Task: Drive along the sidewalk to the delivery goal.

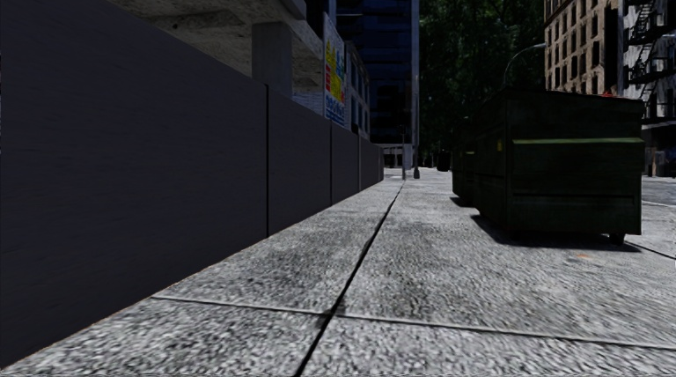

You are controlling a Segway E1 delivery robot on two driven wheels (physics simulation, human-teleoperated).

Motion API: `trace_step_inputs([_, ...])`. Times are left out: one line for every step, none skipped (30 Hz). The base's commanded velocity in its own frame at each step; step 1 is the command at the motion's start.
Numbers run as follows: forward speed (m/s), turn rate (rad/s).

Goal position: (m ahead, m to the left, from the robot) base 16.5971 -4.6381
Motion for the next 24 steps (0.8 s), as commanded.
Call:
trace_step_inputs([2.0,-0.41])
trace_step_inputs([2.0,-0.37])
trace_step_inputs([2.0,-0.37])
trace_step_inputs([2.0,-0.2])
trace_step_inputs([2.0,-0.01])
trace_step_inputs([2.0,0.0])
trace_step_inputs([2.0,0.0])
trace_step_inputs([2.0,0.0])
trace_step_inputs([2.0,0.0])
trace_step_inputs([2.0,0.0])
trace_step_inputs([2.0,0.0])
trace_step_inputs([2.0,0.0])
trace_step_inputs([2.0,0.0])
trace_step_inputs([2.0,0.0])
trace_step_inputs([2.0,-0.19])
trace_step_inputs([2.0,-0.27])
trace_step_inputs([2.0,-0.27])
trace_step_inputs([2.0,-0.29])
trace_step_inputs([2.0,-0.3])
trace_step_inputs([2.0,-0.3])
trace_step_inputs([2.0,-0.3])
trace_step_inputs([2.0,-0.27])
trace_step_inputs([2.0,-0.13])
trace_step_inputs([2.0,0.0])
